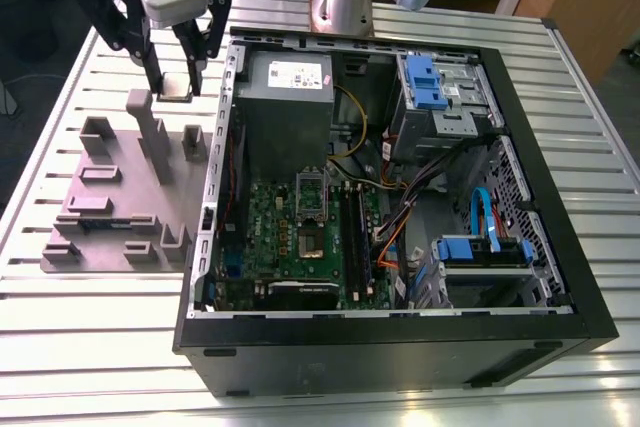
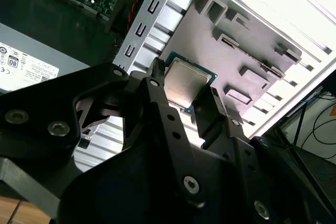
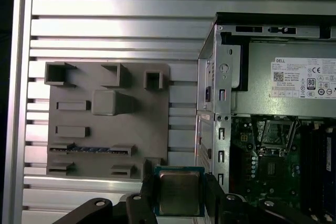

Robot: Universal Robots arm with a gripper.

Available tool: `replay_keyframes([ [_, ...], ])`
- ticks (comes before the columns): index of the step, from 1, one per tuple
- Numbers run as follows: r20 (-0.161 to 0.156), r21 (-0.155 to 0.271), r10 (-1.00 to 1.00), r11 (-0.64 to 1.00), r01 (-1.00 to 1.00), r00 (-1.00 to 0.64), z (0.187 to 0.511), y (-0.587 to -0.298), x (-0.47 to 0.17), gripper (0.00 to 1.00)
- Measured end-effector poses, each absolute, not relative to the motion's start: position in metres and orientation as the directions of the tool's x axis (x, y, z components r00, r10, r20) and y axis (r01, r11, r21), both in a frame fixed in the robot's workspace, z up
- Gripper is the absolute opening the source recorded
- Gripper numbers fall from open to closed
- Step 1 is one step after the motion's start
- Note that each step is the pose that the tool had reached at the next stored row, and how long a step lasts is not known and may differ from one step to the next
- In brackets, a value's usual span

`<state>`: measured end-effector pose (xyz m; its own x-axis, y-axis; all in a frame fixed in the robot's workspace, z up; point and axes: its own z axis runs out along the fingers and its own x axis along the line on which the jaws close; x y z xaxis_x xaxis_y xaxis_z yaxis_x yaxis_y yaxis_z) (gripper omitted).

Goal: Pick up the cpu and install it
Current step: 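Pick up the cpu and move it towards the insertion slot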

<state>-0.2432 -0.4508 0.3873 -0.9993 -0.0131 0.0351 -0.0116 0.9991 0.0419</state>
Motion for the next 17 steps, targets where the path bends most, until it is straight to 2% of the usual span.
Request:
replay_keyframes([
  [17,0.035,0.042,-0.013,0.999,-0.012,-0.999,0.3872,-0.4508,-0.236,0.47],
])
